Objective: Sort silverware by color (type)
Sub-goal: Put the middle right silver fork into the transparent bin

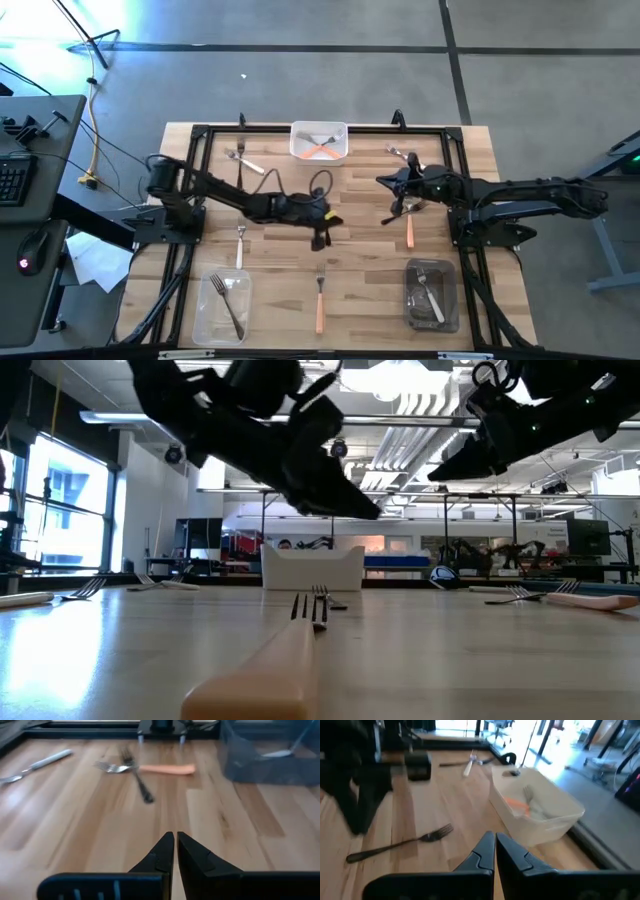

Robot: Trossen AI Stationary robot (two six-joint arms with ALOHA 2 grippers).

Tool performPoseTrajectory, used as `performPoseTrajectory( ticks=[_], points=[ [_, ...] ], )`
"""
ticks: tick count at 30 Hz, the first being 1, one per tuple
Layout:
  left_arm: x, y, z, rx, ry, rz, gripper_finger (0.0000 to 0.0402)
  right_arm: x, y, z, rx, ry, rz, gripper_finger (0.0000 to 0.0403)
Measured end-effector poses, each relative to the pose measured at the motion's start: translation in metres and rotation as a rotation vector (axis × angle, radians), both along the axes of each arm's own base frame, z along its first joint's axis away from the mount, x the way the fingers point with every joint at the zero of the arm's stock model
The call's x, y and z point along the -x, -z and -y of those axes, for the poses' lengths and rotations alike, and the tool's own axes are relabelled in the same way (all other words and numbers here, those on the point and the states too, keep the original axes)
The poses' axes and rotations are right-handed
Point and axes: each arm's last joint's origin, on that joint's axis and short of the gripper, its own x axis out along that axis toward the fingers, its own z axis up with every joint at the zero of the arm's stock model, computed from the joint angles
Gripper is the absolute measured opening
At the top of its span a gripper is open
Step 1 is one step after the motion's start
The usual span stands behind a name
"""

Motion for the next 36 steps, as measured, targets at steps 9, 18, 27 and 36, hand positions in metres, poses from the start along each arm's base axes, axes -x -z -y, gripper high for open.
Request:
performPoseTrajectory(
  ticks=[9, 18, 27, 36],
  points=[
    [-0.056, 0.02, 0.0, 0.014, -0.011, -0.051, 0.0065, 0.012, -0.031, 0.005, 0.101, 0.056, 0.118, 0.0],
    [-0.097, 0.025, -0.013, 0.03, -0.032, -0.001, 0.0149, 0.027, -0.045, 0.012, 0.141, 0.165, 0.19, 0.0],
    [-0.137, 0.044, -0.028, 0.045, -0.061, -0.065, 0.0188, 0.028, -0.043, 0.014, 0.119, 0.187, 0.18, 0.0],
    [-0.158, 0.047, -0.046, 0.152, -0.084, -0.041, 0.0227, 0.028, -0.043, 0.014, 0.119, 0.186, 0.181, 0.0]
  ],
)
